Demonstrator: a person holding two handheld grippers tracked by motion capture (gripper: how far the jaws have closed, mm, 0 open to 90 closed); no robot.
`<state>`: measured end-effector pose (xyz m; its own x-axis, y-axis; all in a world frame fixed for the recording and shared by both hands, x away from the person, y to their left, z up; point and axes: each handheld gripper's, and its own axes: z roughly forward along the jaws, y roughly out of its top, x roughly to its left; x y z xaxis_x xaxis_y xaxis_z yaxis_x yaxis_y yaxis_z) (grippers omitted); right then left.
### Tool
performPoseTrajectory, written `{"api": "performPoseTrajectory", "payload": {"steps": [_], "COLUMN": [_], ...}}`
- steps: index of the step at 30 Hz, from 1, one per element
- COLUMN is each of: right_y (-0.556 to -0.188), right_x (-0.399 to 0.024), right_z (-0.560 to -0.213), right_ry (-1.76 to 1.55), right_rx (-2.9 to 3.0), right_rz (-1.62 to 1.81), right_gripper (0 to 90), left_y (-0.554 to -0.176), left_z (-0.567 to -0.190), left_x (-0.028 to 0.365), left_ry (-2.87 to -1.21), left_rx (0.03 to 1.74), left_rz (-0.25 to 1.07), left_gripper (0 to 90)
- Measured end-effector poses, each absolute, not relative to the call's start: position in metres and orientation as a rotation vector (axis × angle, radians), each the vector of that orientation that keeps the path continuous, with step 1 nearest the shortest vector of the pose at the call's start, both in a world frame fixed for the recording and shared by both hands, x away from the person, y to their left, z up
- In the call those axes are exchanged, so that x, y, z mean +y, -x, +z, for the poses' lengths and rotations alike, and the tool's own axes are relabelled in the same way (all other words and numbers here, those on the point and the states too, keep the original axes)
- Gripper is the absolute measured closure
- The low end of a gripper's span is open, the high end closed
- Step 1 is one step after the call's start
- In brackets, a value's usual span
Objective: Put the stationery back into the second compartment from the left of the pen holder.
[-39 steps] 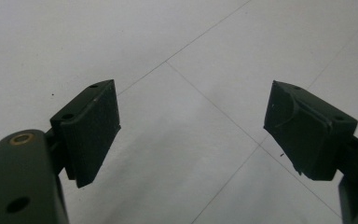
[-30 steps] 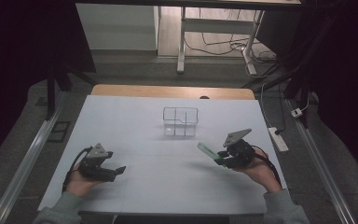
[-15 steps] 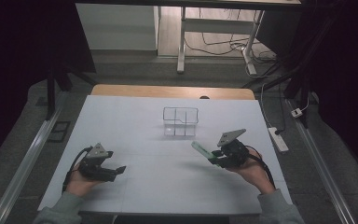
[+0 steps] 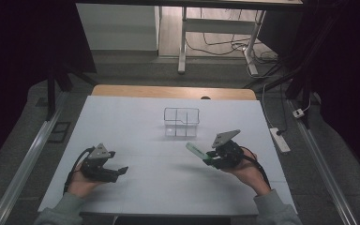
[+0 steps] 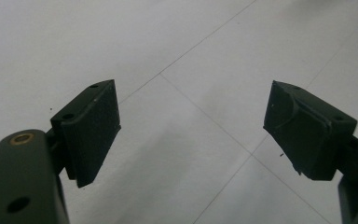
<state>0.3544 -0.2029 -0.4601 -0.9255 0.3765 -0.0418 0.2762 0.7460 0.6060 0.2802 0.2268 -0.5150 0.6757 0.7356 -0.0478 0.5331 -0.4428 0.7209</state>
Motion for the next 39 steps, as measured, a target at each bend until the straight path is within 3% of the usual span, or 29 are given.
{"api": "performPoseTrajectory", "payload": {"steps": [21, 39], "right_y": [-0.349, -0.347], "right_x": [-0.166, -0.138], "right_z": [-0.469, -0.477], "right_ry": [-0.427, -0.348], "right_rx": [2.832, 2.877], "right_rz": [0.919, 0.858], "right_gripper": [66.4, 66.5], "left_y": [-0.281, -0.285], "left_z": [-0.512, -0.499], "left_x": [0.220, 0.192], "left_ry": [-2.160, -2.199], "left_rx": [0.950, 0.843], "left_rz": [0.355, 0.354], "left_gripper": [18.0, 18.1]}}
